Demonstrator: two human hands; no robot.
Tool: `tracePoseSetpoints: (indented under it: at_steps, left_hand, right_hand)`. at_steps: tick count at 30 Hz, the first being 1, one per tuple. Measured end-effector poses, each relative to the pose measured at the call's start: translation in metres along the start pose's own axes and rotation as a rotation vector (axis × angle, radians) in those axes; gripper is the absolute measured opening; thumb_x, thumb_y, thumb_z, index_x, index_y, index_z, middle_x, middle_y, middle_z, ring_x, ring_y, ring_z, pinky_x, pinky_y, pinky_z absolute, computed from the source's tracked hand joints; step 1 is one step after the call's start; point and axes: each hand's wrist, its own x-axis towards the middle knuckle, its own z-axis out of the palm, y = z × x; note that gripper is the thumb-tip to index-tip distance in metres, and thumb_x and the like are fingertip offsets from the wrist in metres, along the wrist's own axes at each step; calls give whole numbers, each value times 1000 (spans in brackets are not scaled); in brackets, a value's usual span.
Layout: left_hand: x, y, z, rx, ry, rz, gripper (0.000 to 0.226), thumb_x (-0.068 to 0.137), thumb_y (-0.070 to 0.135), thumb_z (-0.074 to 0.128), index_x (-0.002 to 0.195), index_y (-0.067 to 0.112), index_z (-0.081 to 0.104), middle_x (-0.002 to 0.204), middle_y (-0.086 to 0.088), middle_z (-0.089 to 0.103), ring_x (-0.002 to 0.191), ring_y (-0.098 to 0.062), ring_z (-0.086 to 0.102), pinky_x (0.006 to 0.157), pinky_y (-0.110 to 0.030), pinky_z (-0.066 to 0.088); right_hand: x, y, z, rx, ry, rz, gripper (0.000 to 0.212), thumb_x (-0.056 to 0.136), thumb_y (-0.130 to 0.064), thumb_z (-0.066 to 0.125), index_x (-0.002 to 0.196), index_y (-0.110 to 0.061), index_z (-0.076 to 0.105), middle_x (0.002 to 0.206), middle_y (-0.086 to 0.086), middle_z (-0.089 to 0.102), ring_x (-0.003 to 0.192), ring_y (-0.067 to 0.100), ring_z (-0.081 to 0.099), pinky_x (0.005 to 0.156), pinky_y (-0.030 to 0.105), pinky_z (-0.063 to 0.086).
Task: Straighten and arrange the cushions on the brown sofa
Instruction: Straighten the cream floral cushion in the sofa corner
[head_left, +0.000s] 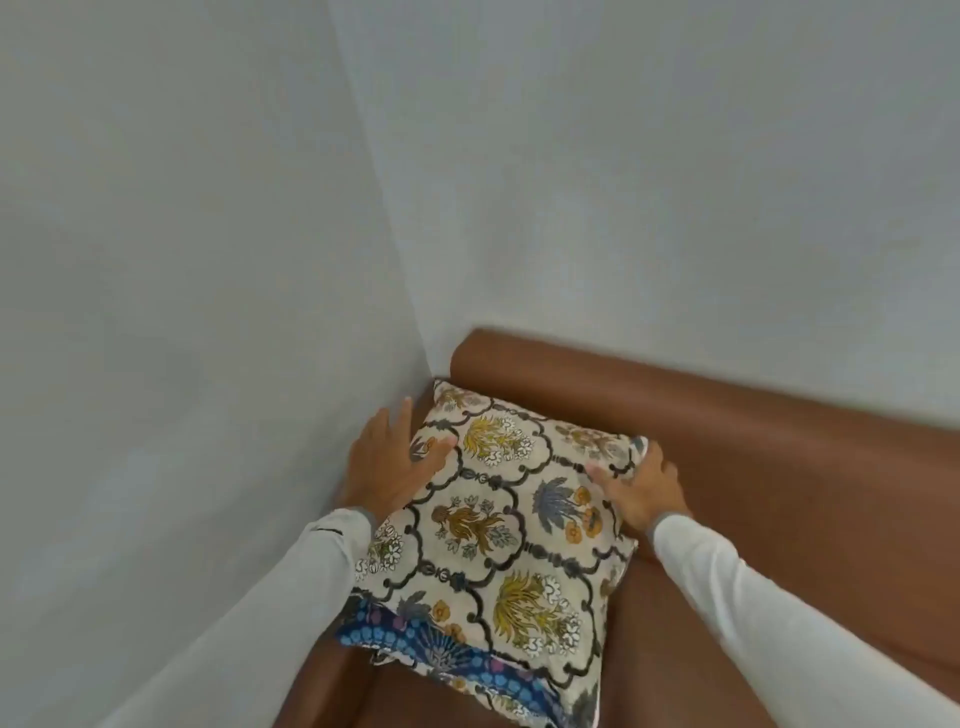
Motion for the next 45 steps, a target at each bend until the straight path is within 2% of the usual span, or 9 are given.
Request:
tracePoseSetpoints:
  at_steps: [6, 10, 12, 15, 23, 28, 35, 38, 45]
  left_hand:
    - [53, -65, 50, -406, -278, -213, 121, 80, 87, 63, 173, 31, 11, 177, -5, 33, 159, -34, 38, 128, -53, 32]
    - [64, -55, 70, -524, -325, -67, 113, 67, 92, 74, 161, 55, 25, 121, 43, 67, 121, -7, 69, 105, -29, 53]
    - [65, -36, 74, -530, -278, -12, 132, 66, 91, 75, 171, 41, 11, 127, 30, 66, 118, -8, 67, 103, -23, 54]
    - [59, -7, 71, -523, -280, 61, 138, 62, 94, 74, 171, 46, 2, 158, -2, 56, 144, -24, 56, 122, -53, 46]
    - [-7, 121, 110, -573, -268, 298, 125, 78, 68, 86, 166, 59, -3, 173, -2, 27, 152, -9, 30, 118, -39, 31]
    - [-59, 235, 178, -541, -351, 388, 125, 78, 64, 86, 155, 74, -13, 168, -10, 33, 157, -26, 34, 118, -43, 34]
    - [-124, 449, 319, -343, -578, 630, 146, 72, 67, 90, 160, 58, -26, 170, -20, 31, 158, -37, 35, 120, -58, 37]
    - [-155, 538, 386, -313, -650, 728, 145, 74, 62, 91, 161, 57, -25, 170, -20, 31, 155, -43, 36, 117, -59, 39]
    - [-205, 660, 522, -224, -702, 889, 138, 83, 50, 90, 162, 54, -23, 164, -30, 35, 144, -50, 42, 114, -58, 41]
  right_hand:
    - [28, 46, 50, 390, -121, 205, 122, 74, -59, 87, 165, -7, 25, 162, 16, 49, 144, 39, 53, 123, 52, 42]
    - [29, 48, 54, 515, -89, 194, 94, 79, -49, 89, 154, -13, 43, 146, 11, 64, 129, 35, 65, 116, 54, 49]
    - [27, 50, 48, 543, -49, 185, 87, 84, -48, 86, 151, -14, 44, 145, 9, 64, 131, 35, 63, 117, 55, 49]
    - [21, 59, 25, 552, 7, 172, 81, 86, -48, 85, 148, -15, 45, 144, 8, 64, 131, 34, 63, 116, 54, 48]
    - [-15, 136, -95, 602, 217, 27, 97, 76, -50, 92, 154, -24, 41, 148, -1, 62, 136, 28, 60, 121, 55, 44]
    - [-47, 231, -189, 619, 377, -27, 116, 69, -52, 90, 165, -31, 28, 152, -5, 60, 138, 23, 60, 120, 52, 46]
    - [-95, 415, -320, 436, 705, 28, 142, 60, -69, 92, 161, -62, -7, 148, -2, 50, 141, 21, 50, 123, 51, 41]
    - [-103, 497, -365, 346, 834, 110, 151, 59, -66, 96, 166, -52, -10, 153, 9, 41, 130, 1, 35, 123, 39, 30]
    - [-88, 648, -419, 199, 979, 218, 152, 65, -63, 91, 171, -26, -12, 166, 17, 30, 148, 20, 31, 124, 41, 24]
